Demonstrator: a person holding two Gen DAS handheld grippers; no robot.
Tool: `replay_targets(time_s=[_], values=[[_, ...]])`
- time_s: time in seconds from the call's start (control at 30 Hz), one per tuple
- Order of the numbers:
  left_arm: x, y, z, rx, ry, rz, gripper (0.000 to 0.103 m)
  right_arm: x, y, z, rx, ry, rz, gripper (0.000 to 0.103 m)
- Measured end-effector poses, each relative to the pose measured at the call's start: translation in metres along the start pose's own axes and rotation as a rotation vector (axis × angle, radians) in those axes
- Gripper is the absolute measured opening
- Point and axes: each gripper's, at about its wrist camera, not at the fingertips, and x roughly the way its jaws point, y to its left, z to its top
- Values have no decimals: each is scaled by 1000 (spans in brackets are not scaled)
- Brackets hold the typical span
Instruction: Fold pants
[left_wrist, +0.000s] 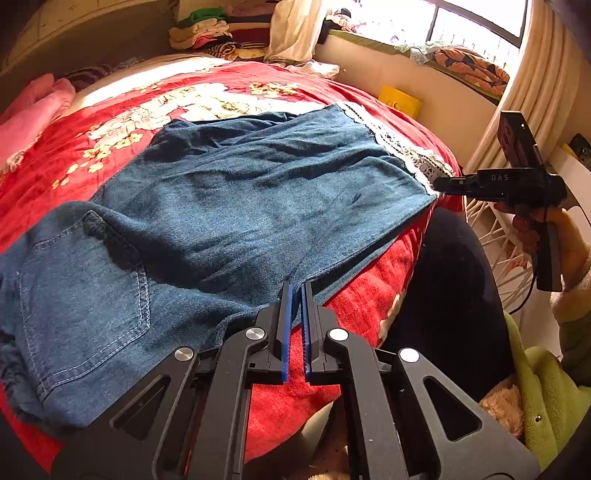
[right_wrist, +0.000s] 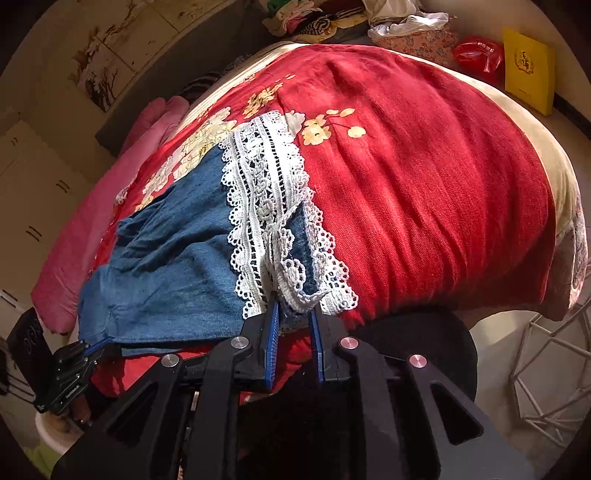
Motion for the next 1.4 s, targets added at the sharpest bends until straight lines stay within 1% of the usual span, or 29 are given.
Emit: replay_targets(time_s=[0.03, 0.1, 0.13, 0.2, 0.23, 0.27, 0.33, 0.37, 0.43, 0.47, 0.5, 0.53, 0.57, 0.6, 0.63, 0.67, 0.73, 0.8, 0.83, 0.87, 0.97, 1.07, 1.13, 1.2, 1.27, 1.33, 1.4], values=[[0, -2, -1, 7, 3, 2, 0, -6, 1, 0, -10, -13, -21, 31], [1, -3, -2, 6, 9, 6, 1, -22, 4, 1, -40, -67, -86, 39], [1, -4, -3, 6, 11, 5, 1, -30, 4, 3, -50, -89, -116, 39], [1, -5, -4, 8, 14, 8, 1, -43, 11, 4, -85, -143, -186, 43], [2, -6, -5, 11, 17, 4, 1, -48, 17, 3, -107, -163, -177, 44], [3, -8, -6, 15, 21, -2, 1, -49, 24, 3, -124, -169, -143, 44], [6, -13, -8, 27, 35, -3, 1, -42, 40, 2, -168, -152, -67, 46], [8, -16, -10, 33, 47, 1, 1, -35, 48, 1, -190, -140, -50, 46], [13, -18, -14, 37, 67, 2, 1, -17, 59, 2, -226, -109, -31, 49], [15, -19, -15, 36, 74, 1, 1, -5, 59, 3, -230, -80, -40, 50], [18, -18, -17, 33, 82, 2, 1, 11, 57, 2, -221, -37, -76, 51], [19, -18, -18, 30, 88, 6, 4, 26, 52, -1, -207, 15, -105, 51], [17, -19, -18, 28, 86, 3, 11, 35, 48, -5, -204, 32, -99, 51], [13, -19, -16, 22, 79, -17, 14, 35, 48, -10, -217, 12, -99, 51], [6, -20, -14, 15, 64, -44, 20, 33, 50, -13, -241, 2, -104, 53], [-1, -20, -10, 10, 44, -65, 26, 30, 52, -14, -258, 5, -98, 55], [-19, -17, 1, -4, -6, -84, 34, 21, 50, -12, -234, 5, -51, 57], [-34, -8, 17, -21, -61, -58, 43, 7, 45, -7, -183, -25, 25, 57], [-38, -2, 25, -23, -82, -34, 50, 0, 42, -3, -159, -44, 54, 58], [-41, 5, 34, -23, -101, -4, 54, -5, 39, 2, -144, -60, 67, 59], [-38, 28, 63, -9, -114, 89, 58, -14, 33, 21, -125, -98, 73, 62], [-25, 50, 91, -7, -108, 124, 60, -14, 25, 45, -102, -127, 87, 64], [-11, 63, 103, -13, -80, 147, 61, -8, 20, 65, -95, -139, 94, 68], [7, 74, 111, -16, -43, 161, 62, 4, 16, 85, -92, -124, 90, 68], [24, 83, 117, -8, -7, 160, 62, 19, 11, 104, -88, -99, 96, 68], [40, 86, 120, 28, 20, 165, 62, 34, 10, 121, -93, -72, 90, 68], [54, 89, 122, 65, 52, 189, 62, 49, 10, 133, -106, -57, 119, 68]])
